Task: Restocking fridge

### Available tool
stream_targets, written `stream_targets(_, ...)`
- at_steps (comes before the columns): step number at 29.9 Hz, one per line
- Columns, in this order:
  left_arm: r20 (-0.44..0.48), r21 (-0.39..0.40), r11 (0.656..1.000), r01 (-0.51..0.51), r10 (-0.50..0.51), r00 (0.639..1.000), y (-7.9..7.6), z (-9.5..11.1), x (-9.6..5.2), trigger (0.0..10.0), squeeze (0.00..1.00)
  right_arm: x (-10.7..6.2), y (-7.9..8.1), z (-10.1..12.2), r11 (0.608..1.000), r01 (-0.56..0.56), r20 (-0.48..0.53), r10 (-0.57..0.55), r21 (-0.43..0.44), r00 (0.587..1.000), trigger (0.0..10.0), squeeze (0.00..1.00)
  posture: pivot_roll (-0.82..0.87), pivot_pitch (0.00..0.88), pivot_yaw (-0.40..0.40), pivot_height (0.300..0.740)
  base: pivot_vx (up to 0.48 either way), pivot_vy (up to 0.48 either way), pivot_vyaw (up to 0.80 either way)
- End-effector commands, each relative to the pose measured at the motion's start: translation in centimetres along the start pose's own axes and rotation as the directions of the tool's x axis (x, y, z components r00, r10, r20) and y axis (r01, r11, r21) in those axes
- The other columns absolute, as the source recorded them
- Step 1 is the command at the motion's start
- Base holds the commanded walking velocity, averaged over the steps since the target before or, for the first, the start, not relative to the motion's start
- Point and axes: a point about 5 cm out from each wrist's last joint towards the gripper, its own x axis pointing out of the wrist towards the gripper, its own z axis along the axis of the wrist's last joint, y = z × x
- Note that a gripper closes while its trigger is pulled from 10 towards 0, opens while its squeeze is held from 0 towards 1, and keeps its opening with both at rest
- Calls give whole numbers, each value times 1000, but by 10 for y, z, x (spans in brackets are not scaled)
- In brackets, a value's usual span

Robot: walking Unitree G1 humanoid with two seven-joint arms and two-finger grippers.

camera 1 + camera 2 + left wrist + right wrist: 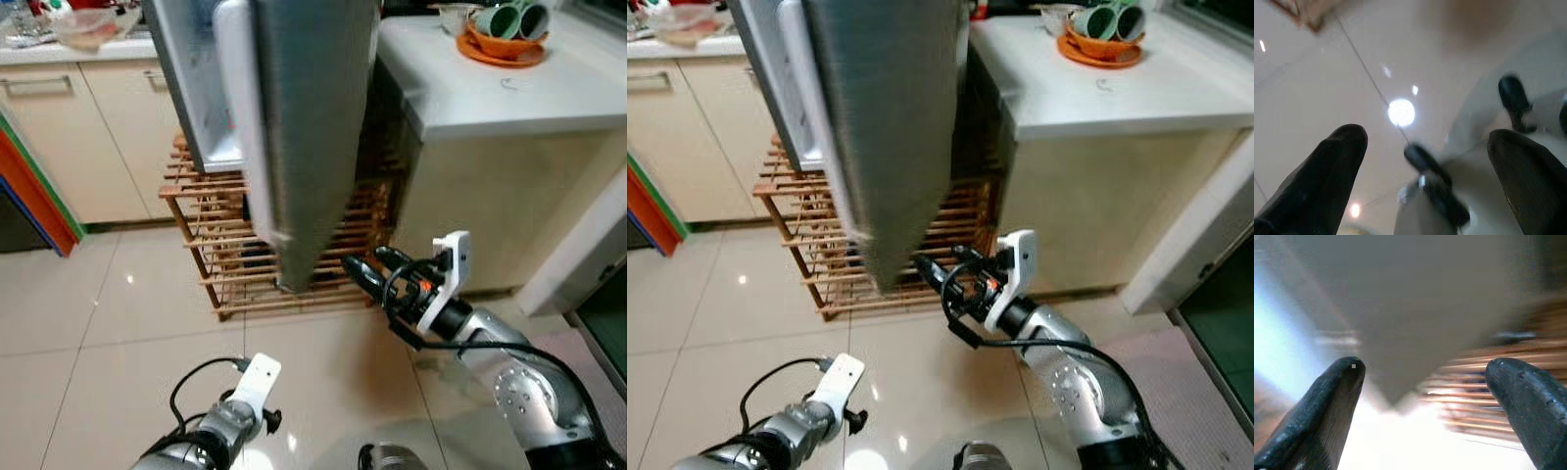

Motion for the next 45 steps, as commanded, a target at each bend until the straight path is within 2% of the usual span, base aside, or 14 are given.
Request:
stream_targets(1, 108, 62, 998, -23, 16, 994, 0, 26, 0, 10000, 0, -4, -28, 5, 960, 238, 41, -235, -150, 971, 10000, 0, -190, 0, 23, 727, 0, 0, 0)
stream_targets(3, 286, 48, 998, -45, 29, 958, 4, 56, -5, 10000, 0, -10, -44, 10, 855, 390, 98, -381, -340, 919, 10000, 0, -190, 0, 23, 727, 0, 0, 0)
stream_targets(8, 697, -74, 985, -155, 162, 699, 56, 127, -43, 10000, 0, -22, -49, 20, 784, 553, 216, -509, -282, 833, 10000, 0, -180, 0, 20, 727, 0, 0, 0)
stream_targets(10, 727, -111, 981, -158, 189, 660, 60, 135, -49, 10000, 0, -21, -48, 19, 779, 562, 233, -513, -279, 826, 10000, 0, -180, 0, 20, 727, 0, 0, 0)
stream_targets(11, 800, -239, 958, -160, 288, 527, 76, 167, -76, 10000, 0, -22, -42, 13, 761, 578, 269, -514, -294, 814, 10000, 0, -167, 0, 12, 727, 0, 0, 0)
stream_targets(14, 879, -277, 940, -198, 331, 342, 86, 195, -114, 10000, 0, -24, -39, 2, 744, 595, 276, -529, -304, 803, 10000, 0, -149, 0, 3, 727, 0, 0, 0)
stream_targets(16, 886, -292, 936, -199, 343, 311, 89, 198, -121, 10000, 0, -25, -40, -1, 737, 603, 273, -539, -305, 797, 10000, 0, -147, 0, 2, 727, 0, 0, 0)
stream_targets(17, 891, -334, 920, -206, 379, 249, 96, 200, -138, 10000, 0, -26, -39, -6, 729, 608, 270, -545, -314, 793, 10000, 0, -139, 0, 2, 727, 0, 0, 0)
stream_targets(19, 894, -355, 912, -206, 396, 211, 101, 198, -151, 10000, 0, -28, -39, -9, 723, 603, 271, -539, -336, 797, 10000, 0, -137, 0, 4, 727, 0, 0, 0)
stream_targets(22, 902, -335, 919, -207, 376, 212, 99, 186, -155, 10000, 0, -31, -41, -10, 717, 618, 287, -548, -322, 786, 10000, 0, -128, 0, 6, 727, 0, 0, 0)
stream_targets(26, 836, -344, 923, -170, 384, 393, 95, 161, -125, 10000, 0, -32, -37, -8, 722, 635, 328, -550, -276, 768, 10000, 0, -125, 0, 10, 727, 0, 0, 0)
stream_targets(28, 809, -356, 920, -164, 392, 439, 93, 155, -117, 10000, 0, -31, -36, -9, 722, 637, 331, -552, -269, 765, 10000, 0, -126, 0, 11, 727, 0, 0, 0)
stream_targets(36, 806, -292, 940, -178, 342, 484, 82, 140, -106, 10000, 0, -31, -29, 1, 724, 649, 428, -523, -232, 737, 10000, 0, -148, 0, 19, 727, 0, 0, 0)
stream_targets(45, 854, -153, 952, -267, 263, 448, 80, 124, -112, 10000, 0, -29, -19, -6, 753, 586, 412, -452, -299, 791, 10000, 0, -130, 0, 6, 727, 0, 0, 0)
